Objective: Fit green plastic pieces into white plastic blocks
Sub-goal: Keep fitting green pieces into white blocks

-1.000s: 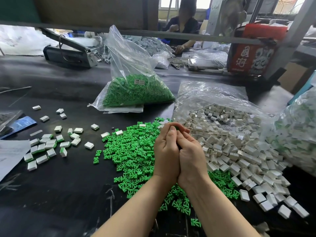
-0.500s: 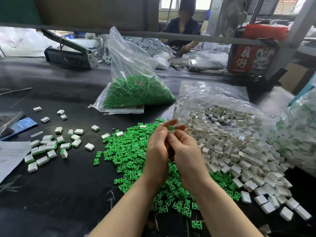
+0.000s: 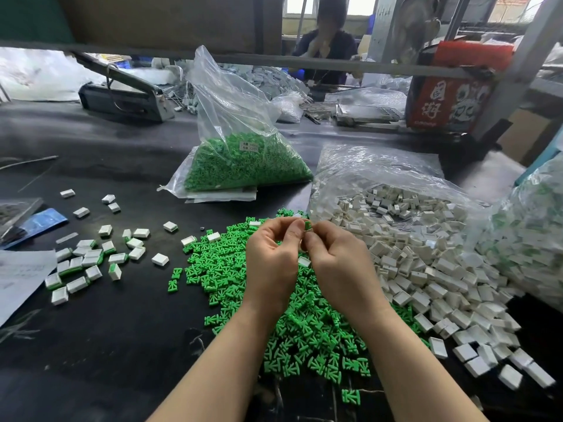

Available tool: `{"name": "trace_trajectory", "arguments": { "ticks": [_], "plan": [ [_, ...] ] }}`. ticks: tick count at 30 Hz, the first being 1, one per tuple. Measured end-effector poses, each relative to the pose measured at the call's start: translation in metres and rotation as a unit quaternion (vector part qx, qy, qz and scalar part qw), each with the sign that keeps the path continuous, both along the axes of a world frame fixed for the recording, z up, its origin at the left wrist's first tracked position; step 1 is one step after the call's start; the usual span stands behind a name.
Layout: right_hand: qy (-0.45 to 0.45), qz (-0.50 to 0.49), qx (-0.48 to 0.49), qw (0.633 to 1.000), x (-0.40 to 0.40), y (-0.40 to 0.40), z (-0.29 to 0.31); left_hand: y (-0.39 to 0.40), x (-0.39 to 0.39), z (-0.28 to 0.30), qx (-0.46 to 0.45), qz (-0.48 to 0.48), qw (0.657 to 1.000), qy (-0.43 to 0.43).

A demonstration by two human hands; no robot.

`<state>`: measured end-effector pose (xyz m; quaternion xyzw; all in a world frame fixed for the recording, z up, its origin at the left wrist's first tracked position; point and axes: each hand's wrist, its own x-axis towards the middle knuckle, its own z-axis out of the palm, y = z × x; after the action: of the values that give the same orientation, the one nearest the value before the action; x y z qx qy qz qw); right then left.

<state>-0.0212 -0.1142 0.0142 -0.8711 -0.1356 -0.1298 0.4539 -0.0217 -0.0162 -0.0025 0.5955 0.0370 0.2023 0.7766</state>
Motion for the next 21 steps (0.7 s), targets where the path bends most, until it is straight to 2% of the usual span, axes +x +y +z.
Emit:
{"name": "trace_trajectory", "arguments": {
  "ticks": [4,6,7,8,9,10,11,12,13,15,16,18,21],
  "plan": [
    [0.008,-0.016,-0.062,0.998,0.002,-0.013,0.002,0.009,0.001,0.007,-0.013,-0.007,0.999,0.036],
    [0.069,0.004,-0.047,0.996,0.004,-0.025,0.004,0.033,0.008,0.011,-0.011,0.052,0.997,0.056],
    [0.13,0.052,-0.038,0.989,0.005,-0.032,0.006,0.045,0.01,0.013,-0.012,0.086,0.994,0.066],
    [0.204,0.134,-0.044,0.969,0.005,-0.038,0.011,0.055,0.012,0.014,-0.011,0.113,0.99,0.079],
    [0.269,0.229,-0.078,0.932,0.003,-0.043,0.017,0.063,0.013,0.013,-0.007,0.132,0.987,0.096],
    [0.309,0.306,-0.119,0.893,0.001,-0.047,0.023,0.067,0.014,0.012,0.005,0.141,0.983,0.116],
    [0.321,0.344,-0.139,0.871,-0.001,-0.05,0.025,0.07,0.014,0.01,0.026,0.142,0.98,0.136],
    [0.315,0.333,-0.126,0.88,0.0,-0.052,0.024,0.071,0.015,0.008,0.055,0.136,0.977,0.153],
    [0.298,0.278,-0.088,0.909,0.002,-0.052,0.022,0.071,0.015,0.006,0.09,0.125,0.975,0.162],
    [0.24,0.127,0.001,0.962,0.009,-0.053,0.015,0.069,0.014,0.002,0.179,0.08,0.968,0.158],
    [0.205,0.066,-0.001,0.977,0.012,-0.052,0.01,0.067,0.014,0.0,0.225,0.05,0.961,0.155],
    [0.137,-0.01,-0.101,0.985,0.016,-0.05,0.002,0.061,0.012,-0.002,0.304,-0.01,0.939,0.162],
    [0.079,-0.07,-0.232,0.967,0.015,-0.045,-0.005,0.052,0.01,-0.007,0.415,-0.066,0.892,0.169]
  ]
}}
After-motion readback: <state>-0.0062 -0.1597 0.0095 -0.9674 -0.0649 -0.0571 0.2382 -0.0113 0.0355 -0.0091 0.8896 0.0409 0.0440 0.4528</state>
